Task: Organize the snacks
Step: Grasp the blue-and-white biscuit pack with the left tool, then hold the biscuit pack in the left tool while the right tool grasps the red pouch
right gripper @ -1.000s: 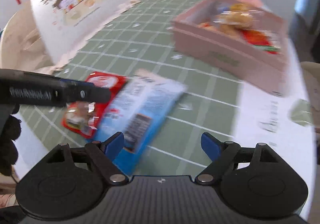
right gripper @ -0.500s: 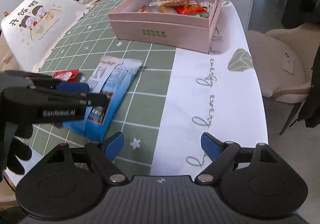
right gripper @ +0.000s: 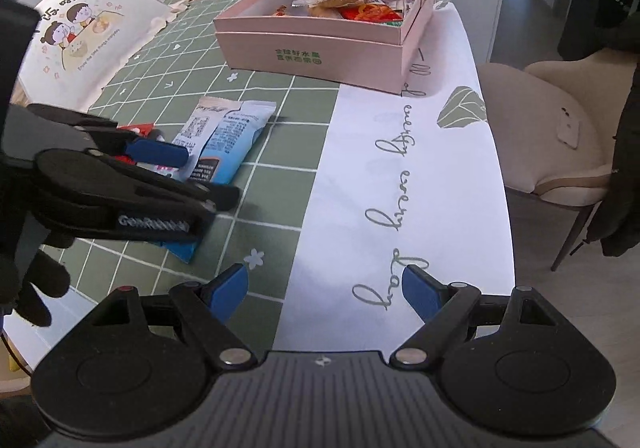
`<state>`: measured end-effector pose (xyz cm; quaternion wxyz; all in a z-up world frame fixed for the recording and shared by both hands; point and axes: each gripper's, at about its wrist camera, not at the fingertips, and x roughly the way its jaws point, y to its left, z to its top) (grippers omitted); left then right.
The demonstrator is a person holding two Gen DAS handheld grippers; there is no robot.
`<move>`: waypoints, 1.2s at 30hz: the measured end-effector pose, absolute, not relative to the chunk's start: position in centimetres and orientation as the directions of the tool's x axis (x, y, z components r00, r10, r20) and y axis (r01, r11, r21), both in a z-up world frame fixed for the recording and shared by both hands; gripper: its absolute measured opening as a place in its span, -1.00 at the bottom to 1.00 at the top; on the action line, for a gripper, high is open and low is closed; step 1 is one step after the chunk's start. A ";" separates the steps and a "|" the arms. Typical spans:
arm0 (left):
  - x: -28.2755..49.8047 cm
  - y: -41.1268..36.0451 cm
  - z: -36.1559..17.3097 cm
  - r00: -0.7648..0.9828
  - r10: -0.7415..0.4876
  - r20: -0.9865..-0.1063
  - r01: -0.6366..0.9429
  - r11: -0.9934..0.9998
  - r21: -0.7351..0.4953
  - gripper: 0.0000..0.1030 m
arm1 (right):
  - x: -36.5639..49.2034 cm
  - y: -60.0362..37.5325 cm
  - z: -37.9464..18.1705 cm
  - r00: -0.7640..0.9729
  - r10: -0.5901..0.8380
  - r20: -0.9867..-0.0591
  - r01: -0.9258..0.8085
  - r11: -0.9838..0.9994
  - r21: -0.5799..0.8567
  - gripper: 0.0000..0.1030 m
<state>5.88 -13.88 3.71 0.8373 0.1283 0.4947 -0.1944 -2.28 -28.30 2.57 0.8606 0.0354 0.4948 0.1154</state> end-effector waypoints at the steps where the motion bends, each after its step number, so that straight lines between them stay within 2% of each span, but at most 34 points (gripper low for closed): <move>1: 6.0 -13.8 3.6 0.425 -0.219 -0.878 0.450 0.893 -0.005 0.77 | -2.4 -28.3 2.5 0.482 0.233 -0.844 -0.164 0.971 0.174 0.66; 4: 6.1 -13.0 4.3 0.458 -0.230 -0.859 0.416 0.909 -0.022 0.67 | -2.7 -28.2 2.3 0.478 0.227 -0.848 -0.163 0.972 0.168 0.66; 8: 7.4 -11.2 3.9 0.489 -0.131 -0.862 0.316 0.948 0.035 0.63 | -3.3 -28.0 2.3 0.485 0.220 -0.847 -0.170 0.973 0.156 0.66; 11: 8.4 -10.5 3.1 0.451 -0.155 -0.879 0.297 0.955 -0.016 0.73 | -3.5 -27.9 2.2 0.483 0.219 -0.848 -0.168 0.973 0.157 0.66; 13: 8.7 -10.9 2.6 0.453 -0.158 -0.878 0.305 0.952 -0.014 0.83 | -3.5 -27.8 2.1 0.478 0.217 -0.851 -0.164 0.974 0.157 0.66; 15: 8.8 -11.4 2.4 0.470 -0.151 -0.869 0.318 0.948 0.008 0.84 | -3.6 -27.7 2.0 0.475 0.213 -0.854 -0.161 0.975 0.154 0.66; 18: 8.6 -10.9 2.7 0.475 -0.196 -0.858 0.332 0.943 -0.032 0.69 | -3.8 -27.6 2.4 0.479 0.207 -0.853 -0.166 0.976 0.144 0.66; 21: 8.0 -9.4 3.8 0.459 -0.292 -0.839 0.338 0.931 -0.139 0.64 | -3.6 -27.5 3.0 0.490 0.216 -0.844 -0.170 0.974 0.150 0.66; 26: 5.0 -5.2 7.9 0.575 -0.327 -0.750 0.292 0.938 -0.185 0.64 | -1.4 -26.3 4.2 0.505 0.260 -0.823 -0.197 0.963 0.184 0.66; 30: 3.2 0.2 10.3 0.645 -0.217 -0.733 0.162 0.976 -0.146 0.64 | 0.9 -23.4 4.7 0.466 0.344 -0.815 -0.263 0.933 0.244 0.66; 34: 1.7 6.7 10.0 0.653 -0.083 -0.753 -0.043 0.988 -0.146 0.64 | 3.6 -19.1 4.8 0.404 0.441 -0.802 -0.318 0.889 0.329 0.66; 36: 0.7 9.5 9.6 0.643 -0.039 -0.765 -0.134 0.978 -0.162 0.64 | 4.9 -16.4 4.5 0.389 0.442 -0.808 -0.355 0.882 0.312 0.66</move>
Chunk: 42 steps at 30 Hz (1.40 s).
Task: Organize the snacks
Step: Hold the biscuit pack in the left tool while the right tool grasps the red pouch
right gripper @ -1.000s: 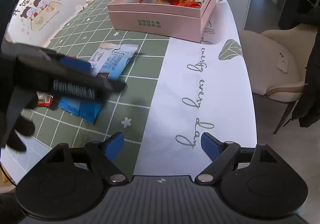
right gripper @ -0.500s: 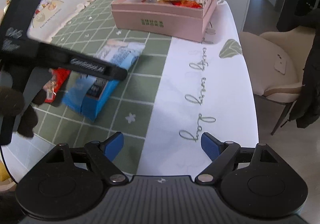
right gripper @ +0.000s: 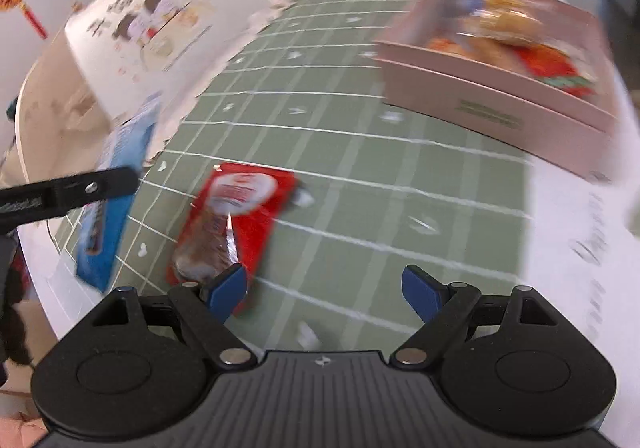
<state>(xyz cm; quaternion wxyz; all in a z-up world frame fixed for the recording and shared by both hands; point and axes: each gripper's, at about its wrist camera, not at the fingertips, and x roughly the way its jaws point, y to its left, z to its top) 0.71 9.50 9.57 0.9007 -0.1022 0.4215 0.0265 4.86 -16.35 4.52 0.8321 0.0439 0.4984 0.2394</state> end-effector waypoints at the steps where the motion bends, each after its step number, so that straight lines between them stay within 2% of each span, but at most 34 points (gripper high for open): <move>1: 0.2 10.8 9.4 0.639 -0.024 -0.769 -0.171 0.970 -0.173 0.64 | 5.2 -15.1 4.4 0.384 0.439 -0.812 -0.374 0.878 0.298 0.66; 5: -1.2 13.3 8.9 0.625 0.014 -0.780 -0.250 0.951 -0.184 0.64 | 6.8 -10.3 3.4 0.333 0.444 -0.832 -0.413 0.862 0.294 0.66; 6: -1.5 13.7 8.7 0.622 0.016 -0.783 -0.260 0.947 -0.187 0.64 | 7.2 -9.4 3.1 0.317 0.446 -0.837 -0.407 0.861 0.305 0.73; 9: -1.5 14.1 8.3 0.611 0.017 -0.791 -0.276 0.942 -0.193 0.64 | 7.7 -6.6 3.0 0.353 0.426 -0.833 -0.401 0.873 0.277 0.79; 14: 0.0 13.4 7.9 0.597 -0.016 -0.802 -0.242 0.950 -0.199 0.65 | 6.8 -3.8 2.0 0.458 0.316 -0.831 -0.492 0.868 0.059 0.78; 15: 0.4 13.1 7.9 0.597 -0.024 -0.802 -0.232 0.952 -0.201 0.64 | 6.5 -4.5 2.0 0.460 0.329 -0.825 -0.491 0.868 0.072 0.69; 16: 1.0 12.6 7.7 0.598 -0.035 -0.801 -0.217 0.955 -0.203 0.64 | 6.4 -5.5 2.2 0.461 0.337 -0.821 -0.480 0.873 0.089 0.50; 18: 1.5 11.6 7.6 0.599 -0.056 -0.799 -0.187 0.960 -0.208 0.64 | 5.6 -7.9 2.5 0.466 0.340 -0.817 -0.459 0.882 0.105 0.46; 23: 3.0 7.5 7.0 0.578 -0.147 -0.802 -0.078 0.969 -0.234 0.64 | 2.8 -16.0 2.5 0.472 0.327 -0.819 -0.385 0.912 0.142 0.53; 25: 3.3 5.6 6.7 0.566 -0.182 -0.804 -0.030 0.970 -0.241 0.64 | 1.5 -18.9 2.3 0.476 0.308 -0.823 -0.349 0.926 0.145 0.70; 26: 3.5 4.6 6.6 0.559 -0.200 -0.805 -0.003 0.970 -0.244 0.64 | 1.0 -20.0 2.1 0.480 0.299 -0.825 -0.332 0.932 0.144 0.73; 32: 3.2 0.3 6.8 0.539 -0.255 -0.803 0.111 0.966 -0.233 0.65 | -1.1 -22.1 1.8 0.493 0.257 -0.831 -0.305 0.946 0.112 0.76; 35: 2.6 -0.2 7.1 0.539 -0.248 -0.805 0.125 0.969 -0.215 0.65 | -0.7 -21.1 2.5 0.512 0.282 -0.812 -0.371 0.924 0.087 0.76; 38: 1.9 0.5 7.0 0.537 -0.240 -0.809 0.105 0.970 -0.218 0.65 | -0.4 -19.6 3.3 0.547 0.312 -0.777 -0.493 0.870 0.002 0.76; 42: 1.4 2.1 6.9 0.537 -0.238 -0.809 0.070 0.969 -0.239 0.65 | 1.6 -18.0 2.3 0.479 0.341 -0.809 -0.596 0.803 -0.015 0.76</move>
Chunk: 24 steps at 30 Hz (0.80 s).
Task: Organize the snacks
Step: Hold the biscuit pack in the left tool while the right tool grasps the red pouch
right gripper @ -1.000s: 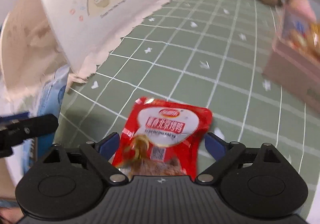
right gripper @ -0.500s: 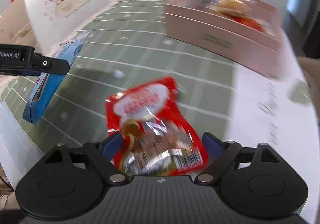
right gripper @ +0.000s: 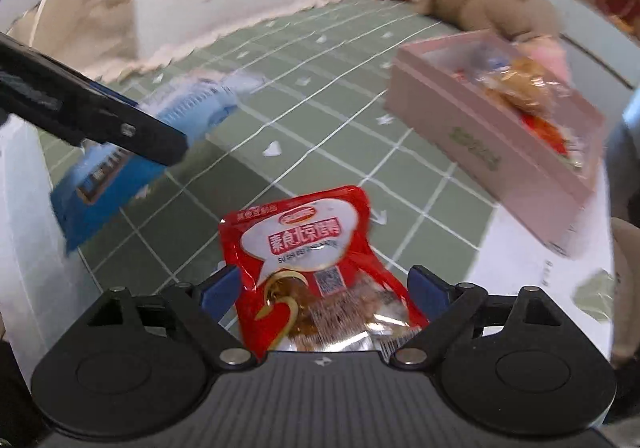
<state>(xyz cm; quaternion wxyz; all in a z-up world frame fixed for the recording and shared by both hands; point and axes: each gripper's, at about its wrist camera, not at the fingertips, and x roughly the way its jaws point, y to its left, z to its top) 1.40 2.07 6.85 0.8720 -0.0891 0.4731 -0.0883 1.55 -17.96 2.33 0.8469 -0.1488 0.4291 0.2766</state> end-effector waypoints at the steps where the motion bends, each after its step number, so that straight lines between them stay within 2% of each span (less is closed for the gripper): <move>1: 1.1 2.3 6.8 0.538 -0.238 -0.809 0.062 0.968 -0.244 0.65 | 2.0 -17.9 2.0 0.461 0.349 -0.816 -0.601 0.799 0.002 0.77; 6: 0.3 3.3 6.2 0.531 -0.235 -0.814 0.027 0.965 -0.261 0.65 | 3.6 -18.4 1.4 0.416 0.378 -0.827 -0.539 0.835 0.111 0.97; 10: 0.2 3.3 5.7 0.517 -0.241 -0.821 0.021 0.963 -0.270 0.65 | 3.0 -17.0 0.9 0.457 0.313 -0.833 -0.529 0.848 0.028 0.96; 11: 0.2 3.2 5.7 0.513 -0.245 -0.822 0.023 0.962 -0.272 0.65 | 2.8 -16.9 1.1 0.464 0.303 -0.832 -0.519 0.854 0.022 0.91; 15: 0.5 2.4 5.7 0.501 -0.262 -0.824 0.054 0.961 -0.273 0.65 | 1.9 -17.6 2.5 0.459 0.296 -0.838 -0.477 0.877 0.048 0.27; 19: 1.1 1.1 5.8 0.496 -0.284 -0.821 0.094 0.957 -0.275 0.65 | 1.5 -21.4 4.2 0.434 0.367 -0.823 -0.378 0.903 0.203 -0.11; 22: 1.9 0.0 6.4 0.507 -0.303 -0.807 0.134 0.952 -0.274 0.65 | 1.3 -23.7 5.7 0.461 0.387 -0.798 -0.324 0.911 0.254 -0.36; 24: 2.5 -0.8 6.8 0.508 -0.314 -0.802 0.161 0.949 -0.270 0.65 | 0.9 -24.7 6.4 0.483 0.389 -0.784 -0.318 0.913 0.257 -0.38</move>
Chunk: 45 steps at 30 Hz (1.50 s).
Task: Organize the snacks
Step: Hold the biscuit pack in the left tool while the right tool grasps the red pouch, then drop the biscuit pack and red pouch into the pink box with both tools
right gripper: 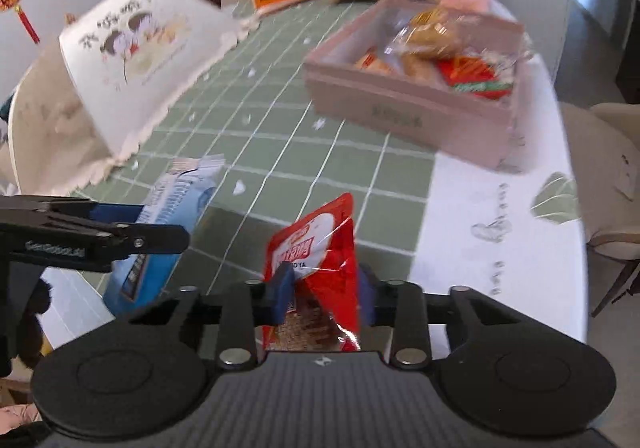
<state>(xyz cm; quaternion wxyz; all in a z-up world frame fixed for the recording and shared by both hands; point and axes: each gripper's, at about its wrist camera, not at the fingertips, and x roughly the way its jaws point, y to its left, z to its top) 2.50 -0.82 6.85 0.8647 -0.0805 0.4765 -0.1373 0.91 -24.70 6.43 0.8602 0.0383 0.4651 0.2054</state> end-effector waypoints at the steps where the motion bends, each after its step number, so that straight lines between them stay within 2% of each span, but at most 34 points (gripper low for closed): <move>1: 2.8 -1.2 6.9 0.505 -0.317 -0.803 0.172 0.948 -0.266 0.65 | 0.8 -24.9 6.6 0.493 0.379 -0.783 -0.314 0.917 0.246 -0.38; 3: 3.3 -1.8 6.8 0.494 -0.321 -0.808 0.190 0.947 -0.259 0.65 | 0.4 -25.2 6.5 0.517 0.338 -0.786 -0.301 0.932 0.202 -0.30; 4: 3.5 -2.0 6.6 0.489 -0.324 -0.810 0.197 0.946 -0.259 0.65 | 0.3 -25.4 6.4 0.526 0.320 -0.788 -0.293 0.938 0.186 -0.01; 6: 3.6 -2.3 6.3 0.479 -0.330 -0.814 0.207 0.943 -0.261 0.65 | 0.2 -25.6 6.0 0.537 0.284 -0.795 -0.272 0.950 0.156 0.37; 16: 3.2 -0.1 5.7 0.476 -0.311 -0.823 0.156 0.950 -0.269 0.65 | -1.5 -20.6 3.8 0.530 0.267 -0.805 -0.357 0.931 0.073 0.40; 18: 3.1 0.5 5.8 0.482 -0.310 -0.819 0.147 0.951 -0.273 0.65 | -1.2 -19.8 2.9 0.530 0.247 -0.811 -0.360 0.932 0.048 0.56; 20: 2.9 1.0 5.7 0.484 -0.310 -0.818 0.137 0.951 -0.279 0.65 | -0.9 -19.5 2.2 0.534 0.224 -0.816 -0.349 0.937 0.028 0.62; 24: 2.5 1.9 5.2 0.478 -0.309 -0.822 0.114 0.950 -0.291 0.65 | -0.3 -20.4 1.3 0.529 0.236 -0.815 -0.319 0.945 0.066 0.87; 28: 2.3 2.4 4.7 0.473 -0.312 -0.824 0.099 0.948 -0.302 0.65 | -0.5 -20.3 0.7 0.561 0.200 -0.803 -0.288 0.957 0.037 0.99; 33: 2.2 2.7 4.3 0.466 -0.320 -0.825 0.094 0.945 -0.314 0.65 | -0.7 -19.6 0.6 0.566 0.191 -0.802 -0.271 0.962 0.038 0.98; 35: 2.2 2.7 4.4 0.466 -0.323 -0.824 0.096 0.944 -0.316 0.65 | -0.5 -19.7 0.9 0.545 0.202 -0.814 -0.294 0.955 0.039 0.81; 39: 2.2 2.4 4.4 0.467 -0.326 -0.822 0.101 0.943 -0.317 0.65 | -0.5 -20.5 1.9 0.508 0.211 -0.835 -0.327 0.944 0.039 0.31; 45: 2.1 1.4 4.8 0.465 -0.338 -0.818 0.122 0.940 -0.319 0.65 | -1.4 -22.4 3.3 0.507 0.211 -0.835 -0.316 0.947 0.047 0.21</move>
